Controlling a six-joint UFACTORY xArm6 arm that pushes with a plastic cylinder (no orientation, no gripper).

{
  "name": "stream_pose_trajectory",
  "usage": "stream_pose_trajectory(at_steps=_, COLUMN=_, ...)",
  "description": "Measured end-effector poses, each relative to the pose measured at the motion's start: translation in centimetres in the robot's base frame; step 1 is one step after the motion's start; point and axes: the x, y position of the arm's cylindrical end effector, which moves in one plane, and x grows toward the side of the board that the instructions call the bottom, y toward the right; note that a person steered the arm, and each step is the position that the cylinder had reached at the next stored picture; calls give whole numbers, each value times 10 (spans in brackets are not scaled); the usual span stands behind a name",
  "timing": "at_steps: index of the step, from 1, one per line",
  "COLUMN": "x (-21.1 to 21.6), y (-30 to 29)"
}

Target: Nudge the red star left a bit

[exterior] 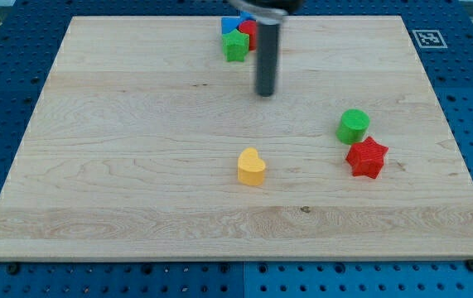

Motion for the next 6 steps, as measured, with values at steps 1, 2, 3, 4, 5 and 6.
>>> stream_pose_trajectory(at_steps=1, x=28, y=98)
stream_pose_trajectory(at_steps=2, x=67, y=191)
stream_pose_trajectory(at_steps=3, x=101, y=209)
stream_pose_trajectory(at_steps=4, x=111, y=160)
stream_pose_trajectory(at_steps=5, x=112, y=117)
stream_pose_trajectory(at_steps=6, x=112, y=114)
